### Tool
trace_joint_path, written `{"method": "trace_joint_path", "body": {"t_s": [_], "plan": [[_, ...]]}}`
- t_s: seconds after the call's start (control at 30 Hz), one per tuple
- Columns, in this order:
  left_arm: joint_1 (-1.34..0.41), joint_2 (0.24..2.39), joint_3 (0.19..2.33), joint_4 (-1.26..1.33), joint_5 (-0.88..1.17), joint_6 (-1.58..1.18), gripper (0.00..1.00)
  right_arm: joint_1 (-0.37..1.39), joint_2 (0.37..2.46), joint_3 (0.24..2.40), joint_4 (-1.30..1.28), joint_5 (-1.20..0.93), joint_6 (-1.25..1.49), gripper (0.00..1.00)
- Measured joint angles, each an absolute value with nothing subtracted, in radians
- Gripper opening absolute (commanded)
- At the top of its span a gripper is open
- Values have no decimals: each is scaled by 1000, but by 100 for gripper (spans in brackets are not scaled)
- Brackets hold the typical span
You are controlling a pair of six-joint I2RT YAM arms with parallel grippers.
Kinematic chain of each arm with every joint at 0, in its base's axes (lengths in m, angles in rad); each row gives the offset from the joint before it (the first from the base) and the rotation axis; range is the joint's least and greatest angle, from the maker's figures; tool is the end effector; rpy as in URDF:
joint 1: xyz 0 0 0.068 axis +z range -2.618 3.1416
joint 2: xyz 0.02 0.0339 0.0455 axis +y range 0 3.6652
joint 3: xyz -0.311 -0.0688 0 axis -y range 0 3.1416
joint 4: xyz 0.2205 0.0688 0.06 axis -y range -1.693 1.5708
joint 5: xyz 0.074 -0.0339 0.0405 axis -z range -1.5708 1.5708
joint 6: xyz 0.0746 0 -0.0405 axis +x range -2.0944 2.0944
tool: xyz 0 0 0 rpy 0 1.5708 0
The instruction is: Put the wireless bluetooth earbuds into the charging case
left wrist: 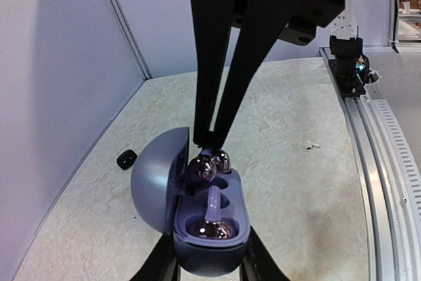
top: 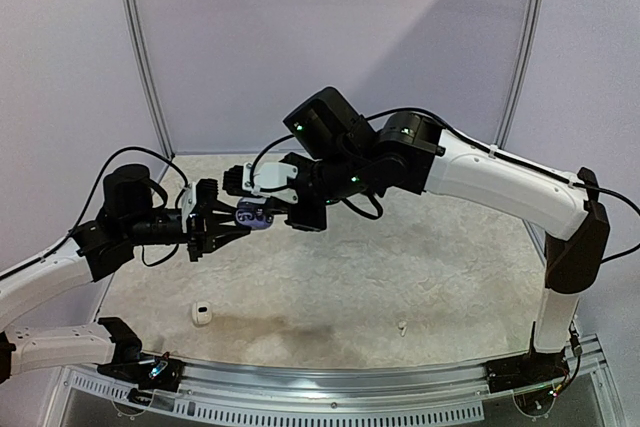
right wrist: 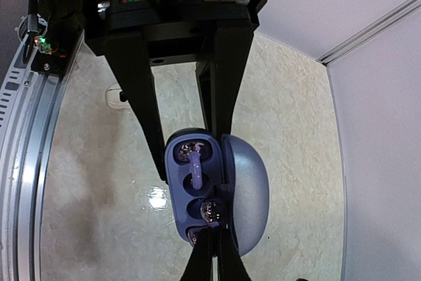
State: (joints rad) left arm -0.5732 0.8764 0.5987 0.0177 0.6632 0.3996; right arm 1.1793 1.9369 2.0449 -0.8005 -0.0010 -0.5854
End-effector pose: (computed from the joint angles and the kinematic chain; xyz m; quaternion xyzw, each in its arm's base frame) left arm 0.1245 -0.1350 0.3156 0.5258 0.5699 -0.3071 0.5517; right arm 0.1749 0.4238 0.3924 -0.6991 0.5749 0.1248 0.4064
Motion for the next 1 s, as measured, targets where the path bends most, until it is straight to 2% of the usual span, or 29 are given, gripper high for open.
{"method": "trace_joint_path", "body": {"t_s": [0.23,0.4,1.0], "plan": [[-573,876,595,20,665,400,0,1179,1937,2045,-801,17,-590,7],[-573,876,593,26,665,395,0,1179,1937,2045,-799,16,-596,1],[-573,875,582,16,693,373,0,1184,1903,1930,-702,-25,-797,0]]}}
